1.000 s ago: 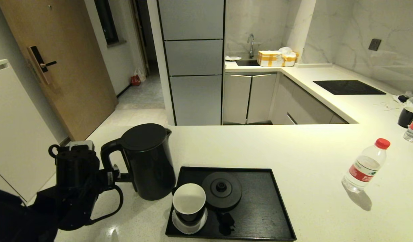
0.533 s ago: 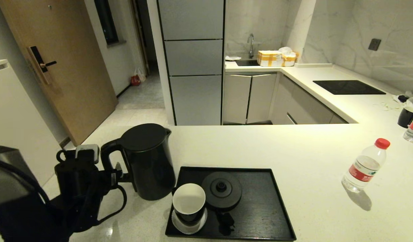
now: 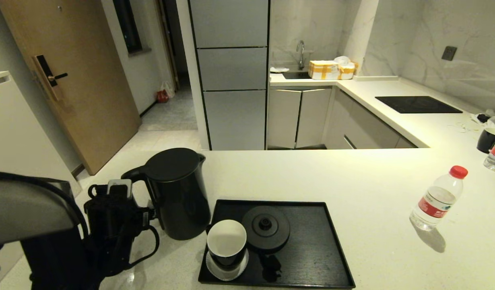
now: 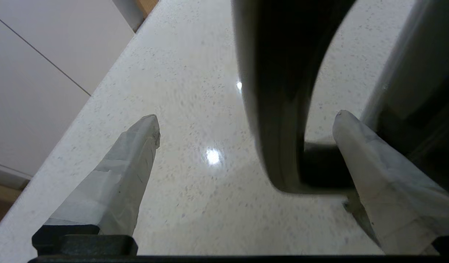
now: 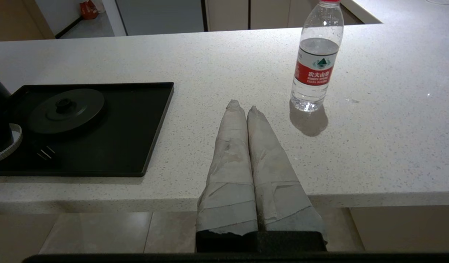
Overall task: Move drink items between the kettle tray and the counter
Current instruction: Return the kettle to its original position
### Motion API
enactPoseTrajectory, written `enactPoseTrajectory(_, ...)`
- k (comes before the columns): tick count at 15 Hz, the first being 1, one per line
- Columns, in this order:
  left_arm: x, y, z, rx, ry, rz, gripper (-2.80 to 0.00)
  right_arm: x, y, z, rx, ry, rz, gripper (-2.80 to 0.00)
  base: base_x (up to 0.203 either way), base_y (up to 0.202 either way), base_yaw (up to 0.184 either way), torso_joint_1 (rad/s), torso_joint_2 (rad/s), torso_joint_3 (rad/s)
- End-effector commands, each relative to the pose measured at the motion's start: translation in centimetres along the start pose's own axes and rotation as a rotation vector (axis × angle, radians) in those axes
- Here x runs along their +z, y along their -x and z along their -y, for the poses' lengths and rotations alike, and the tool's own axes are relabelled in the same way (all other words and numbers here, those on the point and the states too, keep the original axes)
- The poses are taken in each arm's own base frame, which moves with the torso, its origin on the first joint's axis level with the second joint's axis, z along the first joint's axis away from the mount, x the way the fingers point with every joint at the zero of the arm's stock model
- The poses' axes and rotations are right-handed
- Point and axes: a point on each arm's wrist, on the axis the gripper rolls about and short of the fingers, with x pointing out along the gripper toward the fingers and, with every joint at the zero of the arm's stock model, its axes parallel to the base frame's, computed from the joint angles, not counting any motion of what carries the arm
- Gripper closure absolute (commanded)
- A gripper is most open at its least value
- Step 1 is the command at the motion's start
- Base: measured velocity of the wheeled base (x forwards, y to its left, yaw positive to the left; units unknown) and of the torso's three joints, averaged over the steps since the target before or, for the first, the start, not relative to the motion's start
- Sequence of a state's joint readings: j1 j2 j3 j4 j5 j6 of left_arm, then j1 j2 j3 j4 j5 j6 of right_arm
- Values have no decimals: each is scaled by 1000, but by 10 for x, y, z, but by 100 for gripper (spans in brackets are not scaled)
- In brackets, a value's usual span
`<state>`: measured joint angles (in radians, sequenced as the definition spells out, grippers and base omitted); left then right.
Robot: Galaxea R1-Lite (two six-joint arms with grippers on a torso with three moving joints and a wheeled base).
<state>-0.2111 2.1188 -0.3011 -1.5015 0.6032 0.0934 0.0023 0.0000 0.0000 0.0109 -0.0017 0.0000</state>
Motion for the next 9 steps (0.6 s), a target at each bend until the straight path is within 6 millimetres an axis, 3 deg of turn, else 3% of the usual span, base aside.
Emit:
enactPoseTrajectory(1,-2,-7,2,13,-21,9,-280,-1,0,0,1,0,-3,0,0,0,0,0,0,0)
enactPoseTrajectory(9,4,-15,-4,45,-12,28,-280,-1,0,0,1,0,-3,0,0,0,0,0,0,0)
